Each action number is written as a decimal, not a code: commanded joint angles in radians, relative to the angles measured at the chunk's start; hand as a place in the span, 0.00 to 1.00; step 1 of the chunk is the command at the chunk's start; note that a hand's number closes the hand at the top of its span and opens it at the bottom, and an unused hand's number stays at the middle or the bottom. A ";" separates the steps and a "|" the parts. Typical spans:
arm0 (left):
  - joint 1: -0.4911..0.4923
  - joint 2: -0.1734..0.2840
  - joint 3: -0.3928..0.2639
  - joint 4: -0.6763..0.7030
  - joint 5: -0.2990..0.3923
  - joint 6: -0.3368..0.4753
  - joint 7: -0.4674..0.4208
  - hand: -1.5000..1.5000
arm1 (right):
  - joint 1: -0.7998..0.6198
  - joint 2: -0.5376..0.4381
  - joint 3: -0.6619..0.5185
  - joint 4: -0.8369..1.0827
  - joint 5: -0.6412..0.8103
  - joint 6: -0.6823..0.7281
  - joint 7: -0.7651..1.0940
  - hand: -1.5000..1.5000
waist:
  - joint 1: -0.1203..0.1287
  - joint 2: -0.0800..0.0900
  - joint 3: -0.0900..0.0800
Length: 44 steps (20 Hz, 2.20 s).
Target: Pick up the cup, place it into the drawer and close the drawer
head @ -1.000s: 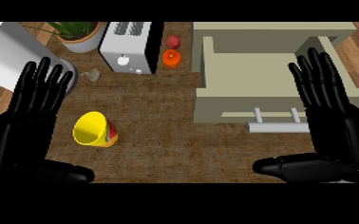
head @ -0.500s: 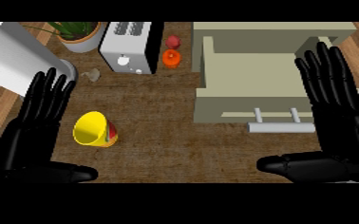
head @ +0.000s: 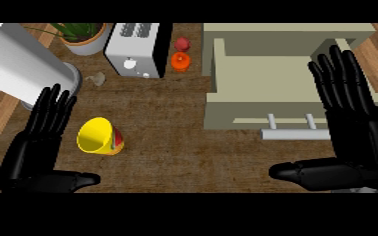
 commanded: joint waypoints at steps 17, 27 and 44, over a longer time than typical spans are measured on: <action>-0.110 0.071 0.097 0.510 -0.080 -0.078 -0.299 0.00 | -0.022 -0.007 -0.009 -0.048 -0.023 -0.001 0.080 0.00 | -0.001 0.000 0.000; -0.177 0.066 0.112 0.791 -0.135 -0.058 -0.527 0.00 | 0.003 0.031 0.041 -0.093 0.013 -0.028 0.087 0.00 | -0.003 0.000 0.000; -0.341 0.134 0.117 1.199 -0.171 -0.101 -0.769 0.00 | 0.055 0.018 0.019 -0.069 -0.004 0.026 0.028 0.00 | -0.006 0.001 0.000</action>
